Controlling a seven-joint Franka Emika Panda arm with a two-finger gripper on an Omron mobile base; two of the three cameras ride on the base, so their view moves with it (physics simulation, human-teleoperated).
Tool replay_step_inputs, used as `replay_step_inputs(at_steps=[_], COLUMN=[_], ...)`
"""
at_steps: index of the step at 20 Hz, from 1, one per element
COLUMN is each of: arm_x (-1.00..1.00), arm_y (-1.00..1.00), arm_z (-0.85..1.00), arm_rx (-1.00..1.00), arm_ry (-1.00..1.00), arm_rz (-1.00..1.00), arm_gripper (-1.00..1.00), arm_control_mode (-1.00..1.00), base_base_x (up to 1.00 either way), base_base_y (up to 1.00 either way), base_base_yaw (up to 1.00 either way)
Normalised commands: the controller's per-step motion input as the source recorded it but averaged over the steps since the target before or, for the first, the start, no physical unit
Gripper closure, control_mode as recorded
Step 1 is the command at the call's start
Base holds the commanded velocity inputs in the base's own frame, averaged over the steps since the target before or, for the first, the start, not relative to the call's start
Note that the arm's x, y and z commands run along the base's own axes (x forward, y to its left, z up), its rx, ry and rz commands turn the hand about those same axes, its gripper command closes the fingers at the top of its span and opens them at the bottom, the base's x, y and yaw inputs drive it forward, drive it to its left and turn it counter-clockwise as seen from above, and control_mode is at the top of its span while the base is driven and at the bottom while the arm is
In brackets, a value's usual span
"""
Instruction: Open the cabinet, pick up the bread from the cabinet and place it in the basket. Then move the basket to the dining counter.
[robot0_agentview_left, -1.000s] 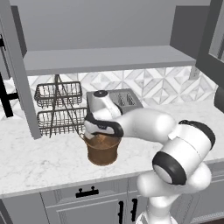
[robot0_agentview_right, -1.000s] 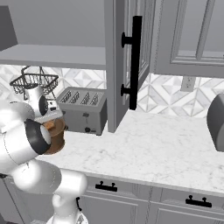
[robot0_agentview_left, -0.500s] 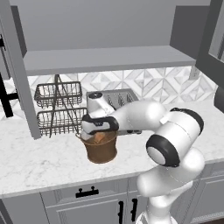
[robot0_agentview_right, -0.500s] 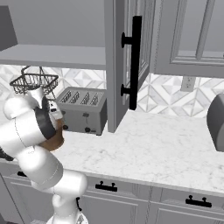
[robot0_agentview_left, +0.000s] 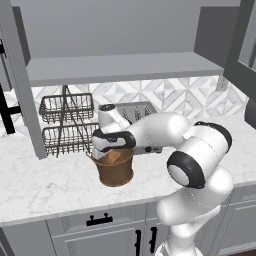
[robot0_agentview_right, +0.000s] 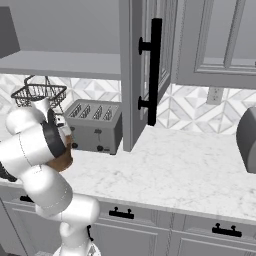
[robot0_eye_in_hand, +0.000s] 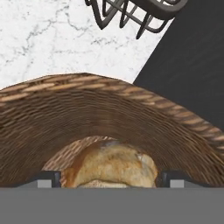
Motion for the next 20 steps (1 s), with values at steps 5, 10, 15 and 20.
replay_step_inputs(at_steps=[5, 10, 15, 20], arm_x=[-0.04, -0.35, -0.88, -0.54], arm_y=[0.00, 0.00, 0.00, 0.03], arm_z=[0.11, 0.66, 0.39, -0.31], arm_rx=[0.00, 0.00, 0.00, -0.05], arm_ry=[0.01, 0.00, 0.01, 0.12], arm_rz=[0.00, 0.00, 0.00, 0.05], arm_gripper=[-1.00, -1.00, -1.00, -1.00], arm_control_mode=[-1.00, -1.00, -1.00, -1.00], base_base_x=[0.00, 0.00, 0.00, 0.00], base_base_y=[0.00, 0.00, 0.00, 0.00], base_base_yaw=[0.00, 0.00, 0.00, 0.00])
